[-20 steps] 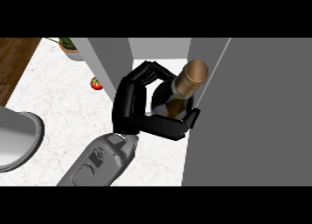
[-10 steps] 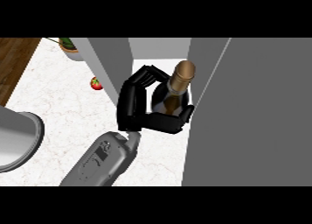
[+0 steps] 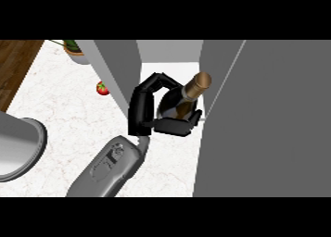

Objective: Pick up the wine, place it into the cabinet and close the cabinet

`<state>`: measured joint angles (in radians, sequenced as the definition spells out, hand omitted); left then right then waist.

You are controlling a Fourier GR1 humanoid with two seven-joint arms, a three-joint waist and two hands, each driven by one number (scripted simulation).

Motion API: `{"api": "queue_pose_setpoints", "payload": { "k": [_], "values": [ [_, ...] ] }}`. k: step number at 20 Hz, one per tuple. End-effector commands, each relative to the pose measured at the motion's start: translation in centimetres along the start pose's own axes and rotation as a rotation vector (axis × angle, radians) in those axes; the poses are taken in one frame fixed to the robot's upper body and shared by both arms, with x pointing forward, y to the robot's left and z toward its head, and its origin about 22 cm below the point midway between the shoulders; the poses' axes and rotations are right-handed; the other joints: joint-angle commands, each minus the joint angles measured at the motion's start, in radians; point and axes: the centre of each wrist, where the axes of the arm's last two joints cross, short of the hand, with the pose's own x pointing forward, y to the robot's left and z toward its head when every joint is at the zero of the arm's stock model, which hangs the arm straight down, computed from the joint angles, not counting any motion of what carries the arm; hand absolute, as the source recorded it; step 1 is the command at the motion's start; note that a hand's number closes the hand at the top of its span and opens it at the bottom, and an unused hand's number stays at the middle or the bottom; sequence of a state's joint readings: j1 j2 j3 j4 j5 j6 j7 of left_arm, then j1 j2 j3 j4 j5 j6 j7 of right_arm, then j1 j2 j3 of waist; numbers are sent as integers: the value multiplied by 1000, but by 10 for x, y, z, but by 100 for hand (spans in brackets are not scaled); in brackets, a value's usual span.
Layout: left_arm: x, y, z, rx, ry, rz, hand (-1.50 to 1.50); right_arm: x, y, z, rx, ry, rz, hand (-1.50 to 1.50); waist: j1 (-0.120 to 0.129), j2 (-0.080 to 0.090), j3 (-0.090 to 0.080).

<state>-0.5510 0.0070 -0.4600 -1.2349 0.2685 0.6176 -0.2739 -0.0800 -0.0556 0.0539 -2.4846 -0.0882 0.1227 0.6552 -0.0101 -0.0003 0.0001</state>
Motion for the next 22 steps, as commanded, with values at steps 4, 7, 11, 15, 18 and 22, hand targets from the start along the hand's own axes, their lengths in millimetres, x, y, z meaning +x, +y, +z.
{"api": "queue_pose_setpoints", "payload": {
  "k": [4, 7, 11, 15, 18, 22],
  "values": [
    [-28, 13, -9, 68, -14, -26, 150, 10, -1, 22, 47, -47, -35, -150, -6, 2, 0],
    [-20, 8, -27, 51, -17, -12, 150, 16, -6, 16, 25, -54, -32, -150, -6, 2, 0],
    [-27, 19, -27, 96, -23, 8, 150, 17, 5, 10, 9, -64, -53, -150, 0, 1, -1],
    [-29, 23, -37, 73, 31, 13, 150, 13, 2, 26, 24, -40, -53, -150, -3, 0, 0],
    [-40, 30, -40, 65, 51, 11, 150, 7, 2, 17, 17, -55, -54, -150, -3, 2, 0],
    [-40, 41, -60, 73, 75, 31, 150, 13, 3, 23, 14, -63, -65, -150, -6, 2, 0]
  ]
}}
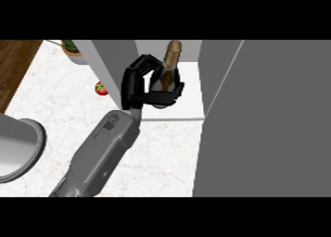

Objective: Pick up the wine, place it into the cabinet and close the cabinet

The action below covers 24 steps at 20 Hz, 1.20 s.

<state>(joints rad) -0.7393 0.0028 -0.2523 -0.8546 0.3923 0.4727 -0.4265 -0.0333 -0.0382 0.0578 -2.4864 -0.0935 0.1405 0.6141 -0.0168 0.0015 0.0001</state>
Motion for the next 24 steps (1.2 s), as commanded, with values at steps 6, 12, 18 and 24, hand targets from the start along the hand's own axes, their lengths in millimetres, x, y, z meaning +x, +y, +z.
{"api": "queue_pose_setpoints", "payload": {
  "k": [6, 12, 18, 24],
  "values": [
    [-10, 3, -31, 33, 27, -42, 150, -1, 1, 11, 33, -43, -61, -150, -15, 6, 0],
    [-15, 3, -33, 49, -39, -114, 150, 7, -1, 12, 46, -35, -51, -150, -10, 4, 0],
    [5, -1, -59, 86, -106, -154, 150, 10, 10, 11, 45, -53, -44, -150, -14, 5, 0],
    [15, 1, -73, 81, -81, -140, 150, 4, 2, -2, 50, -52, -56, -150, -22, 11, 0]
  ]
}}
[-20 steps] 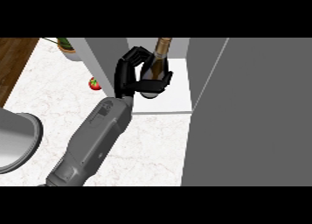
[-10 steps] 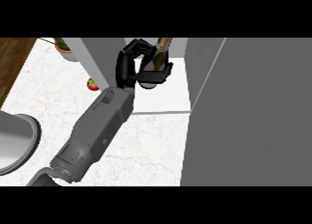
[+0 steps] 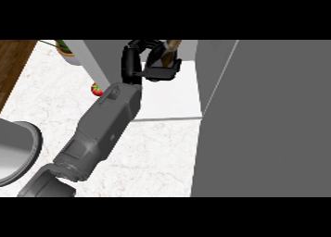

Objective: Pick up the wine, place it into the cabinet and close the cabinet

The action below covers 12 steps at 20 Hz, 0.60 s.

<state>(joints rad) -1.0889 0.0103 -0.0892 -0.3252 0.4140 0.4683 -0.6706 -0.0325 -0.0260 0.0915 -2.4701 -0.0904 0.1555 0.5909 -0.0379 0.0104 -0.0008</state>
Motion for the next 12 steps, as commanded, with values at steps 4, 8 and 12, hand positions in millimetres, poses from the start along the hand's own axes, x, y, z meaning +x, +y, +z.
{"api": "queue_pose_setpoints", "payload": {
  "k": [4, 8, 12],
  "values": [
    [-9, 3, 2, 38, 78, 68, 150, 15, 7, 4, 24, -10, -38, -150, -5, 4, 0],
    [-6, 6, -4, 100, 103, 145, 150, 7, -5, 3, 24, -41, -46, -150, -16, 9, 1],
    [-12, 6, 2, 103, 121, 159, 150, 5, 1, 2, 49, -57, -51, -150, -24, 11, 1]
  ]
}}
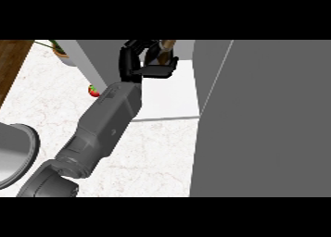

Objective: Pick up the wine, place it into the cabinet and close the cabinet

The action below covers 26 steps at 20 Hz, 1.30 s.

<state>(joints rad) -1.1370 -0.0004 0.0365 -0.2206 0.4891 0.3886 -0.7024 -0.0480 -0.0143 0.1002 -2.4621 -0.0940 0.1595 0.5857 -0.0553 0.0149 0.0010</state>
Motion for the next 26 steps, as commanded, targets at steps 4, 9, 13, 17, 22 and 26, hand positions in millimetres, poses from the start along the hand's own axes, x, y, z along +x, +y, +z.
{"api": "queue_pose_setpoints", "payload": {
  "k": [4, 9, 13, 17, 22, 26],
  "values": [
    [-12, 8, 6, 51, 17, 4, 150, 12, 2, 10, 17, -33, -32, -150, -9, 4, -2],
    [-12, 15, 3, 33, 18, -47, 150, 8, 4, 5, 13, -40, -27, -150, -6, 7, -2],
    [-13, 17, 3, 61, 33, -73, -150, 11, 3, 6, 37, -41, -34, -150, -22, 13, -2],
    [-18, 24, 7, 41, 26, -121, -150, 10, 0, 3, 22, -40, -29, -150, -4, 7, -2],
    [-30, 32, 16, 52, 26, -181, -150, 11, 6, 0, 25, -41, -34, -150, -12, 11, -2],
    [-36, 32, 23, 49, 20, -214, -150, 11, 3, 2, 36, -39, -21, -150, -28, 17, -2]
  ]
}}
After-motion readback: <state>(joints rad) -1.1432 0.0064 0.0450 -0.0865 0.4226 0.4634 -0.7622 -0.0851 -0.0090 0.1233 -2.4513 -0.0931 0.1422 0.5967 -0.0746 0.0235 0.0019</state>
